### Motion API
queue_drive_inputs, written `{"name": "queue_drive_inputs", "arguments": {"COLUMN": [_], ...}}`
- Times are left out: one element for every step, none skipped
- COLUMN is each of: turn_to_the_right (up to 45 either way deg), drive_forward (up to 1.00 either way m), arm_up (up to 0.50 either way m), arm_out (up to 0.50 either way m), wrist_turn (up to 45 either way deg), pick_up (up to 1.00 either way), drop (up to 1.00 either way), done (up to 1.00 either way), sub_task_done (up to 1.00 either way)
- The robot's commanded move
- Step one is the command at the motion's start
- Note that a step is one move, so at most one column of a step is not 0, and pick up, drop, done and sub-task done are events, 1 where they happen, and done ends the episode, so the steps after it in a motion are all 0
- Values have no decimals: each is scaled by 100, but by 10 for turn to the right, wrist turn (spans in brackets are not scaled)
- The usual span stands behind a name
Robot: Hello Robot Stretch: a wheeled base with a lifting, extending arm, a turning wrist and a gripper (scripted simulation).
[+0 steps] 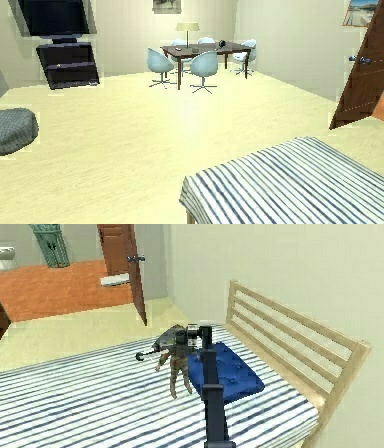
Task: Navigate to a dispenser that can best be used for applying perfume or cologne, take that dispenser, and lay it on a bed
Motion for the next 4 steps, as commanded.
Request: {"name": "queue_drive_inputs", "arguments": {"turn_to_the_right": [0,0,0,0], "drive_forward": [0,0,0,0], "arm_up": [-32,0,10,0], "arm_out": [0,0,0,-8], "wrist_turn": [0,0,0,0], "pick_up": [0,0,0,0], "drop": [0,100,0,0], "done": [0,0,0,0], "sub_task_done": [0,0,0,0]}}
